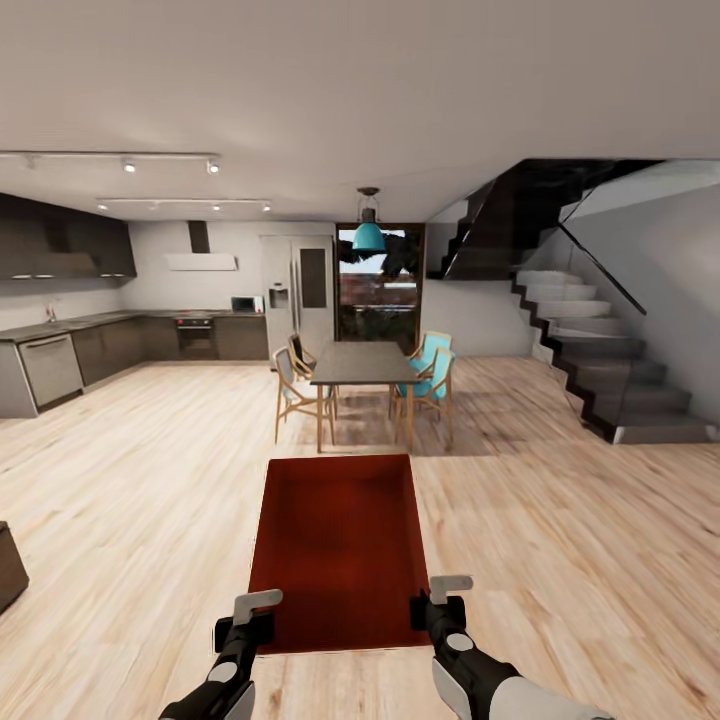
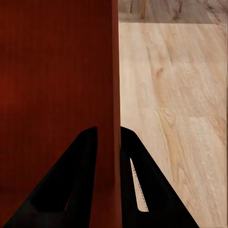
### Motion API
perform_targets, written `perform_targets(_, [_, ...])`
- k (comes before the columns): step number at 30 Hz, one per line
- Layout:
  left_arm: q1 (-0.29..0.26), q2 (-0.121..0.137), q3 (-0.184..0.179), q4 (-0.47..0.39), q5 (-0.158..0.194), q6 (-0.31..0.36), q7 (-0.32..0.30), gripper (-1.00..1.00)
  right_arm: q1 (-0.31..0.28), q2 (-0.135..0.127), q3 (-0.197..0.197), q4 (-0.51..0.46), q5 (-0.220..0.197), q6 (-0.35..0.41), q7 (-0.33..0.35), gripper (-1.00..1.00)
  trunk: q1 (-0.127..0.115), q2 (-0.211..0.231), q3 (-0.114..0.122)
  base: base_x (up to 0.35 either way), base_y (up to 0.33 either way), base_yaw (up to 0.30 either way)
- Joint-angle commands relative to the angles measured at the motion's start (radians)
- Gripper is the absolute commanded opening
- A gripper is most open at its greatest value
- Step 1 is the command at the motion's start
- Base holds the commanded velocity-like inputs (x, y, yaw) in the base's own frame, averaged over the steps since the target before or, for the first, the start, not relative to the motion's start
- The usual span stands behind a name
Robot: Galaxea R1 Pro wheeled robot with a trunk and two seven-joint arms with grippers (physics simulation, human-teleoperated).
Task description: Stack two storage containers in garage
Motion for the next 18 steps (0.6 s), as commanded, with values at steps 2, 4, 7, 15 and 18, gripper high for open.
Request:
perform_targets(2, [-0.002,-0.001,0.031,-0.005,-0.020,0.002,0.001,-1.00,0.000,0.001,-0.011,0.002,-0.009,0.000,0.004,-1.00,0.001,-0.001,-0.001,0.321,0.000,-0.208])
perform_targets(4, [-0.002,-0.001,0.031,-0.005,-0.020,0.002,0.001,-1.00,-0.001,0.001,-0.011,0.002,-0.009,0.000,0.004,-1.00,0.001,-0.001,0.000,0.321,0.000,-0.233])
perform_targets(7, [-0.002,-0.001,0.031,-0.005,-0.020,0.002,0.001,-1.00,-0.001,0.001,-0.011,0.002,-0.009,0.000,0.004,-1.00,0.001,-0.001,0.001,0.321,0.000,-0.235])
perform_targets(15, [-0.002,-0.001,0.031,-0.005,-0.020,0.002,0.000,-1.00,0.000,0.001,-0.011,0.002,-0.009,0.000,0.004,-1.00,0.001,-0.001,0.005,0.321,0.000,-0.236])
perform_targets(18, [-0.002,-0.001,0.031,-0.005,-0.020,0.002,0.001,-1.00,0.000,0.001,-0.011,0.002,-0.009,0.000,0.004,-1.00,0.001,-0.001,0.007,0.321,0.000,-0.237])
